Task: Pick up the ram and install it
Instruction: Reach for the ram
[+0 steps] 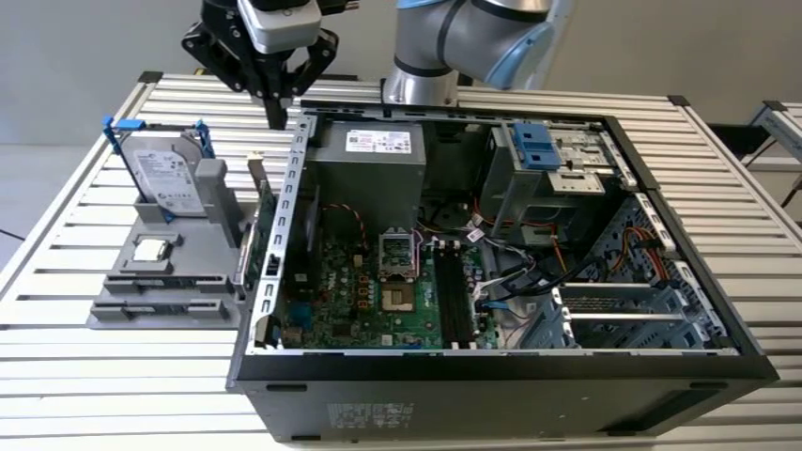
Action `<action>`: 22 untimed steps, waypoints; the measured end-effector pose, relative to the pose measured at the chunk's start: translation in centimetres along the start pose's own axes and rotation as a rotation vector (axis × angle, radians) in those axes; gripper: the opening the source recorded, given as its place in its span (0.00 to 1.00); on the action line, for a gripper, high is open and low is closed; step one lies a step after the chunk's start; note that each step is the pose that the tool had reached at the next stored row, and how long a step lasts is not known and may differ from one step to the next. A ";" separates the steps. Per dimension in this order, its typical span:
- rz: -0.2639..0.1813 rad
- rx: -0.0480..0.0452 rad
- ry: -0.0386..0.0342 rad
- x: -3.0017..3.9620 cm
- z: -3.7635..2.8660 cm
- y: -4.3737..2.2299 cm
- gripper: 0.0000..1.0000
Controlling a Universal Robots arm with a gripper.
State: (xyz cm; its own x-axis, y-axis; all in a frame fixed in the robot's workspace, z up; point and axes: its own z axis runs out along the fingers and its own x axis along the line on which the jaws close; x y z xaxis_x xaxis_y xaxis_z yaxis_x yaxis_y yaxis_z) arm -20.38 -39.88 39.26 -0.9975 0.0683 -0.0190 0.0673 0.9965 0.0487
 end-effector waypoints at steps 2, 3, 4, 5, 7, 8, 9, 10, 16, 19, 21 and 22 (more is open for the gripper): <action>0.000 0.0000 0.0000 0.44 -0.01 -0.03 0.00; 0.000 0.0000 0.0000 0.75 -0.02 -0.05 0.00; 0.000 0.0000 0.0000 0.90 -0.02 -0.06 0.00; 0.000 0.0000 0.0000 1.05 -0.02 -0.07 0.00; 0.000 0.0000 0.0000 1.35 -0.03 -0.09 0.00; 0.000 0.0000 0.0001 1.49 -0.04 -0.10 0.00; 0.000 0.0000 0.0000 1.64 -0.04 -0.11 0.00; -0.001 0.0000 0.0000 1.80 -0.04 -0.12 0.00; -0.001 -0.0001 0.0000 2.69 -0.06 -0.18 0.00; -0.001 -0.0001 0.0000 3.14 -0.07 -0.21 0.00; -0.001 0.0000 0.0000 3.45 -0.08 -0.23 0.00; -0.001 0.0000 0.0000 3.60 -0.08 -0.24 0.00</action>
State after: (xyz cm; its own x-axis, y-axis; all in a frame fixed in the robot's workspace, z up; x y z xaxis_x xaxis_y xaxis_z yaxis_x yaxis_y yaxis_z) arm -23.99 -39.88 39.26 -0.9975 0.0674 -0.0190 0.0664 0.9966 0.0487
